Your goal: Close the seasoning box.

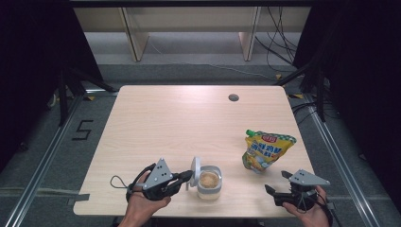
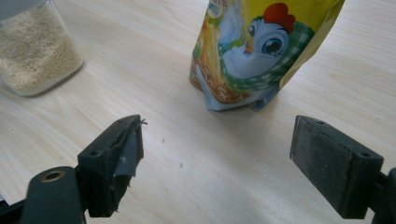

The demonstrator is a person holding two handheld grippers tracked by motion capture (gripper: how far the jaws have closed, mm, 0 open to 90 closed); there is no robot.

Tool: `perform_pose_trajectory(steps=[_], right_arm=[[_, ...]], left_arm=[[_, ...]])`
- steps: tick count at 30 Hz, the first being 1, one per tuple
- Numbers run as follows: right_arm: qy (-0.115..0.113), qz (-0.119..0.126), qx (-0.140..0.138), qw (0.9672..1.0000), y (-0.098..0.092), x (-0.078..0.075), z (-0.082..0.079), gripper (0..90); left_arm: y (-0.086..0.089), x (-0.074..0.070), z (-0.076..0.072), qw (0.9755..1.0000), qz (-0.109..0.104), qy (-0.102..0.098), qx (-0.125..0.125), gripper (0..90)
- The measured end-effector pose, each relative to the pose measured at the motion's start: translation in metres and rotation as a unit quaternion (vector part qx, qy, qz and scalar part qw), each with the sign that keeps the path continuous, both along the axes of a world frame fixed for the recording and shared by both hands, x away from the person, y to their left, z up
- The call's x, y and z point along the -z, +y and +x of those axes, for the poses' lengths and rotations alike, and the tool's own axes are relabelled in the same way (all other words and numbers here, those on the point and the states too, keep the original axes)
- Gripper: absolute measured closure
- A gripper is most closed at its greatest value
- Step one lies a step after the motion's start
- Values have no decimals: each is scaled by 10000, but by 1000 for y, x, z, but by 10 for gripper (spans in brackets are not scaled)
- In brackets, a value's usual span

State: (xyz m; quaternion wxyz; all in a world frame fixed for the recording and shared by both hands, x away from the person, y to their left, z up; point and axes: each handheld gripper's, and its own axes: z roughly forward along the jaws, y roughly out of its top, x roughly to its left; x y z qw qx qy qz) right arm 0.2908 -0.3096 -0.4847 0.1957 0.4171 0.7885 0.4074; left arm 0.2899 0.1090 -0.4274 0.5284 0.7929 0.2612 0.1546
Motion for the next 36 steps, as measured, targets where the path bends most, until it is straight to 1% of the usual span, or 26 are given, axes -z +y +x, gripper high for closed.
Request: perform_pose_trajectory(steps=[4,5,6,9,10,11,12,13,15,17,18,21,22,23,24,25,26,28,29,30,31,32,33,34,35,36], right_arm=[[17,5,-15,10000,1,0,0,184],[-68,-33,-55,10000,0,0,0,184],[9,0,-48,10000,0,0,0,184],[-15,-19,-5,10000,0,0,0,184],[-10,13,-32,10000,0,0,0,184],[-74,-11,-27,10000,-1,0,0,184],[16,-26,-17,10000,-1,-1,0,184],[-11,-18,-10,10000,0,0,0,184],[13,1,-28,10000,0,0,0,184],[23,-2,-26,10000,0,0,0,184],[21,-2,-24,10000,0,0,0,184],[27,-9,-27,10000,0,0,0,184],[28,-13,-27,10000,0,0,0,184],[32,-5,-27,10000,0,0,0,184],[36,-1,-29,10000,0,0,0,184],[37,-7,-34,10000,0,0,0,184],[35,-10,-34,10000,0,0,0,184],[33,-8,-37,10000,0,0,-1,184],[29,-50,-7,10000,0,-1,-1,184],[32,-9,-52,10000,0,0,-1,184],[-48,-31,-80,10000,0,0,0,184],[21,-40,-12,10000,1,-1,-1,184],[41,-14,-101,9999,0,-1,0,184],[33,-7,-87,10000,1,0,0,185],[-1,-28,-43,10000,1,0,-1,184],[-87,-54,-72,9999,0,0,0,184]], left_arm=[[-7,3,2,10000,46,10,88,892],[-8,3,1,9999,79,59,65,891],[-9,4,2,9999,94,30,122,891],[-12,5,1,9998,105,44,138,891],[-12,5,2,9998,58,46,161,891],[-12,5,1,9999,54,75,122,891],[-11,4,1,9999,9,51,108,891],[-10,3,1,9999,7,48,134,891],[-7,1,1,9999,-65,61,88,880],[-4,0,2,9998,-143,73,121,861],[-3,-1,1,9998,-170,87,52,851],[1,-3,0,9994,-300,129,88,796],[4,-4,0,9993,-338,103,127,765],[5,-4,-1,9989,-426,148,125,743],[7,-4,0,9988,-426,96,215,720],[9,-4,-1,9988,-446,125,164,685],[11,-4,-2,9982,-548,215,81,637],[15,-2,-3,9980,-603,199,63,588],[16,0,-4,9974,-661,276,-27,558],[19,0,-5,9982,-552,231,-27,529],[21,1,-6,9982,-546,243,-38,514],[22,3,-8,9979,-582,276,-86,495],[23,4,-9,9977,-571,336,-140,473],[25,5,-9,9982,-511,301,-97,455],[25,6,-11,9976,-566,366,-147,450],[27,8,-12,9976,-557,391,-146,444]])
